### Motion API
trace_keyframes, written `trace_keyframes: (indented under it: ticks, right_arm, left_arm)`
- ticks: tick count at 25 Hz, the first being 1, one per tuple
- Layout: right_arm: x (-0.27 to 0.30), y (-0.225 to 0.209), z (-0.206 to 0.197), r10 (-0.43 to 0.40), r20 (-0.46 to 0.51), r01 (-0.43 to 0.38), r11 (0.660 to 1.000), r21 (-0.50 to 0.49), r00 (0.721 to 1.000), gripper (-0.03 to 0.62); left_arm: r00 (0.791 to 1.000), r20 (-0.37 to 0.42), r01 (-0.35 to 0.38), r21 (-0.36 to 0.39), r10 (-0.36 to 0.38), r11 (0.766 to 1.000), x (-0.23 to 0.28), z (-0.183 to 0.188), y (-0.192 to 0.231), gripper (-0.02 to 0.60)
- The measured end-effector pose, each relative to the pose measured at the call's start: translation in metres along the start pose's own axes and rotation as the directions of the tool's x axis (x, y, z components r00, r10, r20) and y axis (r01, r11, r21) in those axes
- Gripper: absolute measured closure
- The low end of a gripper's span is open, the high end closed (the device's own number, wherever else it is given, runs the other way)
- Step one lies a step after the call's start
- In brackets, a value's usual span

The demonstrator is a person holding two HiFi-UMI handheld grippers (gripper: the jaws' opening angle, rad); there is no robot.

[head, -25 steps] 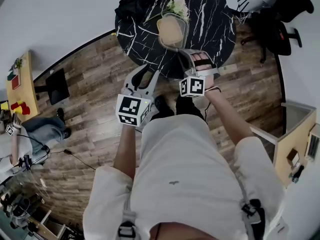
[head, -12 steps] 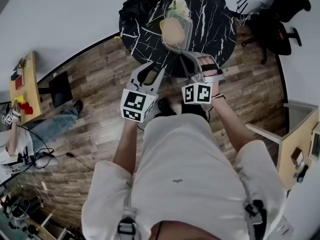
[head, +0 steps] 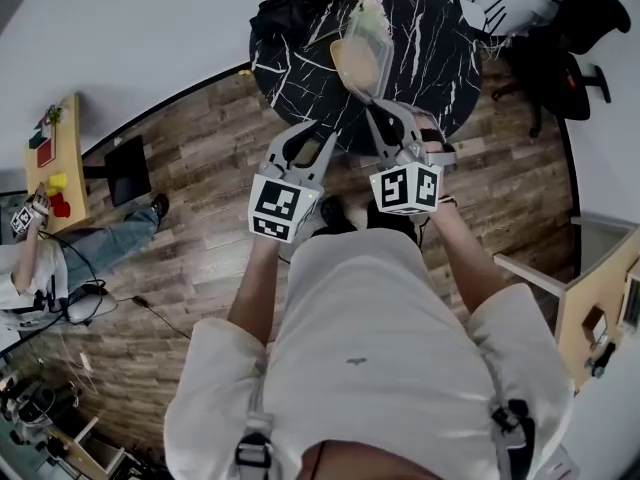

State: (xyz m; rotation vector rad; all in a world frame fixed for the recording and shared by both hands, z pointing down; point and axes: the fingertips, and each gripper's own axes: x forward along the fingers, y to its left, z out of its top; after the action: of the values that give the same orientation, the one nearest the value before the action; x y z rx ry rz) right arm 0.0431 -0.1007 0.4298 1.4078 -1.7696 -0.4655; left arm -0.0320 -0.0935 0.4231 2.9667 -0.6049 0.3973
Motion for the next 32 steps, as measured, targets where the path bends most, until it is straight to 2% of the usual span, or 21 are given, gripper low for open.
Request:
trace_keyframes:
  ticks: [3, 6, 9, 14, 16, 24, 28, 32]
  right_arm:
    - [-0.004, -0.003, 0.008, 0.021, 0.041, -0.025, 0.994, 0.110, 0.999, 0.557]
    - [-0.007, -0.006, 0.017, 0.046, 0.108, -0.071, 0.968, 0.240, 0.993, 0.557]
    - [-0.011, -0.009, 0.026, 0.067, 0.186, -0.136, 0.911, 0.389, 0.980, 0.557]
    - [-0.015, -0.009, 0.031, 0.100, 0.259, -0.230, 0.810, 0.540, 0.961, 0.556]
    - [-0.015, -0.009, 0.030, 0.108, 0.273, -0.249, 0.788, 0.562, 0.956, 0.556]
    - [-0.022, -0.009, 0.027, 0.114, 0.306, -0.282, 0.756, 0.591, 0.945, 0.556]
    - [-0.022, -0.007, 0.022, 0.122, 0.307, -0.297, 0.722, 0.625, 0.944, 0.556]
    - [-0.022, -0.005, 0.019, 0.131, 0.304, -0.302, 0.716, 0.629, 0.944, 0.556]
  left_arm:
    - [1.000, 0.004, -0.018, -0.008, 0.018, 1.000, -0.002, -0.001, 0.003, 0.497]
    - [1.000, 0.005, -0.027, -0.011, 0.027, 1.000, -0.001, -0.002, 0.004, 0.505]
    - [0.999, 0.011, -0.030, -0.022, 0.031, 0.999, -0.001, -0.001, 0.005, 0.508]
    - [0.998, 0.037, -0.053, -0.054, 0.055, 0.997, -0.001, 0.005, 0.010, 0.517]
    - [0.997, 0.044, -0.061, -0.069, 0.065, 0.996, -0.001, 0.007, 0.012, 0.523]
    - [0.996, 0.057, -0.069, -0.113, 0.076, 0.991, 0.000, 0.009, 0.010, 0.537]
    - [0.995, 0.061, -0.069, -0.114, 0.077, 0.991, 0.003, 0.011, 0.010, 0.551]
    - [0.995, 0.061, -0.067, -0.119, 0.075, 0.991, 0.005, 0.012, 0.009, 0.563]
